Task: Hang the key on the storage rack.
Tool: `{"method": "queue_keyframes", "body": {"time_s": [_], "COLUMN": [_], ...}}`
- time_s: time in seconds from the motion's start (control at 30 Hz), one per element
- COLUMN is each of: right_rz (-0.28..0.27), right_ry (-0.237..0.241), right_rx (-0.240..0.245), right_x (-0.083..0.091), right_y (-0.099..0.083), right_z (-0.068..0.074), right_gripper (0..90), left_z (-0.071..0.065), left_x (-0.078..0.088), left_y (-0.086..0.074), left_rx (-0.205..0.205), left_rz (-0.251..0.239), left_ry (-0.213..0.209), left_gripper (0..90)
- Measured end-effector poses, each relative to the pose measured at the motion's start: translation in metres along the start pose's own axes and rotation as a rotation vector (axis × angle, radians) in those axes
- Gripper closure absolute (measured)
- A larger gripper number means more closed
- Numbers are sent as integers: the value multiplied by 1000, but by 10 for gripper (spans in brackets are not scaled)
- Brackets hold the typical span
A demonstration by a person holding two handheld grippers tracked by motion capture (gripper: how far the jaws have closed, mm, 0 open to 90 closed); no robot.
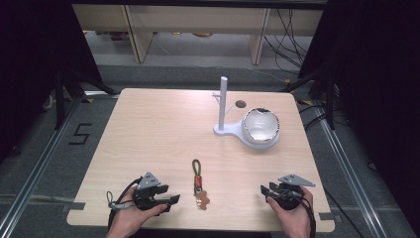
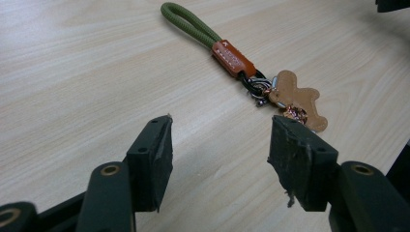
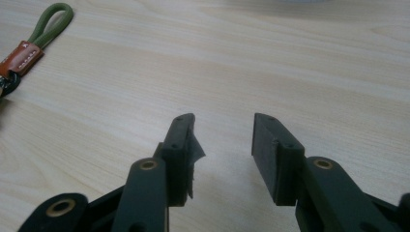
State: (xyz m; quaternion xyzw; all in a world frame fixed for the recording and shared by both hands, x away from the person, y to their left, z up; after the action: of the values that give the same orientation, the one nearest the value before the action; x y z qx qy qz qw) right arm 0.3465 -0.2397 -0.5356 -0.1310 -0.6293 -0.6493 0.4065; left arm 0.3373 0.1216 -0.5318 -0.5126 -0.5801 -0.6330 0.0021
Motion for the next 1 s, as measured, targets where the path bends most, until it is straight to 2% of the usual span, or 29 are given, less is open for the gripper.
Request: {"method": "queue_keyframes", "body": {"time_s": [0.03, 0.1, 0.13, 0.2, 0.23, 0.3, 0.33, 0.37, 0.4, 0.43, 0.47, 0.53, 0.57, 0.63, 0.7, 0.73, 0.9, 0.93, 0.97, 1.0], "right_rz": [7, 12, 16, 32, 22, 36, 31, 31, 41, 36, 36, 57, 48, 51, 51, 61, 55, 52, 49, 49], "right_ry": [-12, -27, -33, -22, -9, -25, -33, -33, -32, -13, -4, -30, -24, -26, -32, -37, -24, -23, -23, -29], "right_rx": [8, 8, 25, -21, 15, 10, -13, -13, -26, 16, 9, 14, 35, 18, 5, -24, -7, -8, 20, 16], "right_x": [2, 3, 4, 6, 5, 5, 3, 3, 3, 3, 4, 8, 8, 10, 11, 12, 11, 11, 11, 12], "right_y": [0, 1, 0, -1, 0, -1, -2, -2, -3, -2, -2, -2, -1, -1, 0, 0, 0, 0, 1, 2], "right_z": [0, 0, -2, 3, 0, -2, -1, -1, 0, -3, -2, -2, -2, -1, 0, 2, 3, 3, 1, 1], "right_gripper": [614, 616, 616, 615, 615, 612, 611, 611, 610, 605, 604, 603, 603, 600, 598, 597, 599, 600, 602, 603], "left_z": [0, 0, 0, -1, -3, -4, -4, -4, -5, -4, -5, -4, -3, -2, -1, 0, 2, 0, -1, -4], "left_x": [0, 3, 2, 3, 0, -3, -4, -4, -7, -12, -14, -17, -19, -22, -28, -31, -41, -44, -47, -50], "left_y": [3, 9, 12, 18, 21, 26, 29, 29, 32, 38, 41, 47, 51, 56, 61, 63, 72, 75, 77, 78], "left_rx": [8, -3, -13, -8, 1, 7, 1, 1, -3, -24, -26, -7, 3, 40, 57, 64, 63, 81, 79, 102], "left_rz": [-2, 12, 14, 59, 79, 107, 140, 140, 166, 188, 200, 222, 228, 251, 273, 279, 363, 368, 384, 385], "left_ry": [5, 40, 39, 48, 39, 45, 40, 40, 45, 56, 59, 61, 63, 54, 51, 60, 54, 59, 64, 59], "left_gripper": [408, 409, 409, 408, 405, 402, 399, 395, 395, 392, 392, 394, 393, 391, 391, 391, 393, 393, 392, 390]}}
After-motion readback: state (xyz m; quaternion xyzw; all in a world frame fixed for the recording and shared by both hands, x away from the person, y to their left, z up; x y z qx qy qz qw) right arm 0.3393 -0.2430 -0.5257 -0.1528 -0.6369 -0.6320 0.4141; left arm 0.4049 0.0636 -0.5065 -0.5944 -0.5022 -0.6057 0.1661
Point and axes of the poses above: each handheld gripper's, and its own axes: x roughly backward along the jaws, y roughly out of its top, z roughly to its left, the point moved 6 cm from there along -x, roughly forward along the jaws, and after that the axes turned 1 degree about -x, right-handed, at the moved point
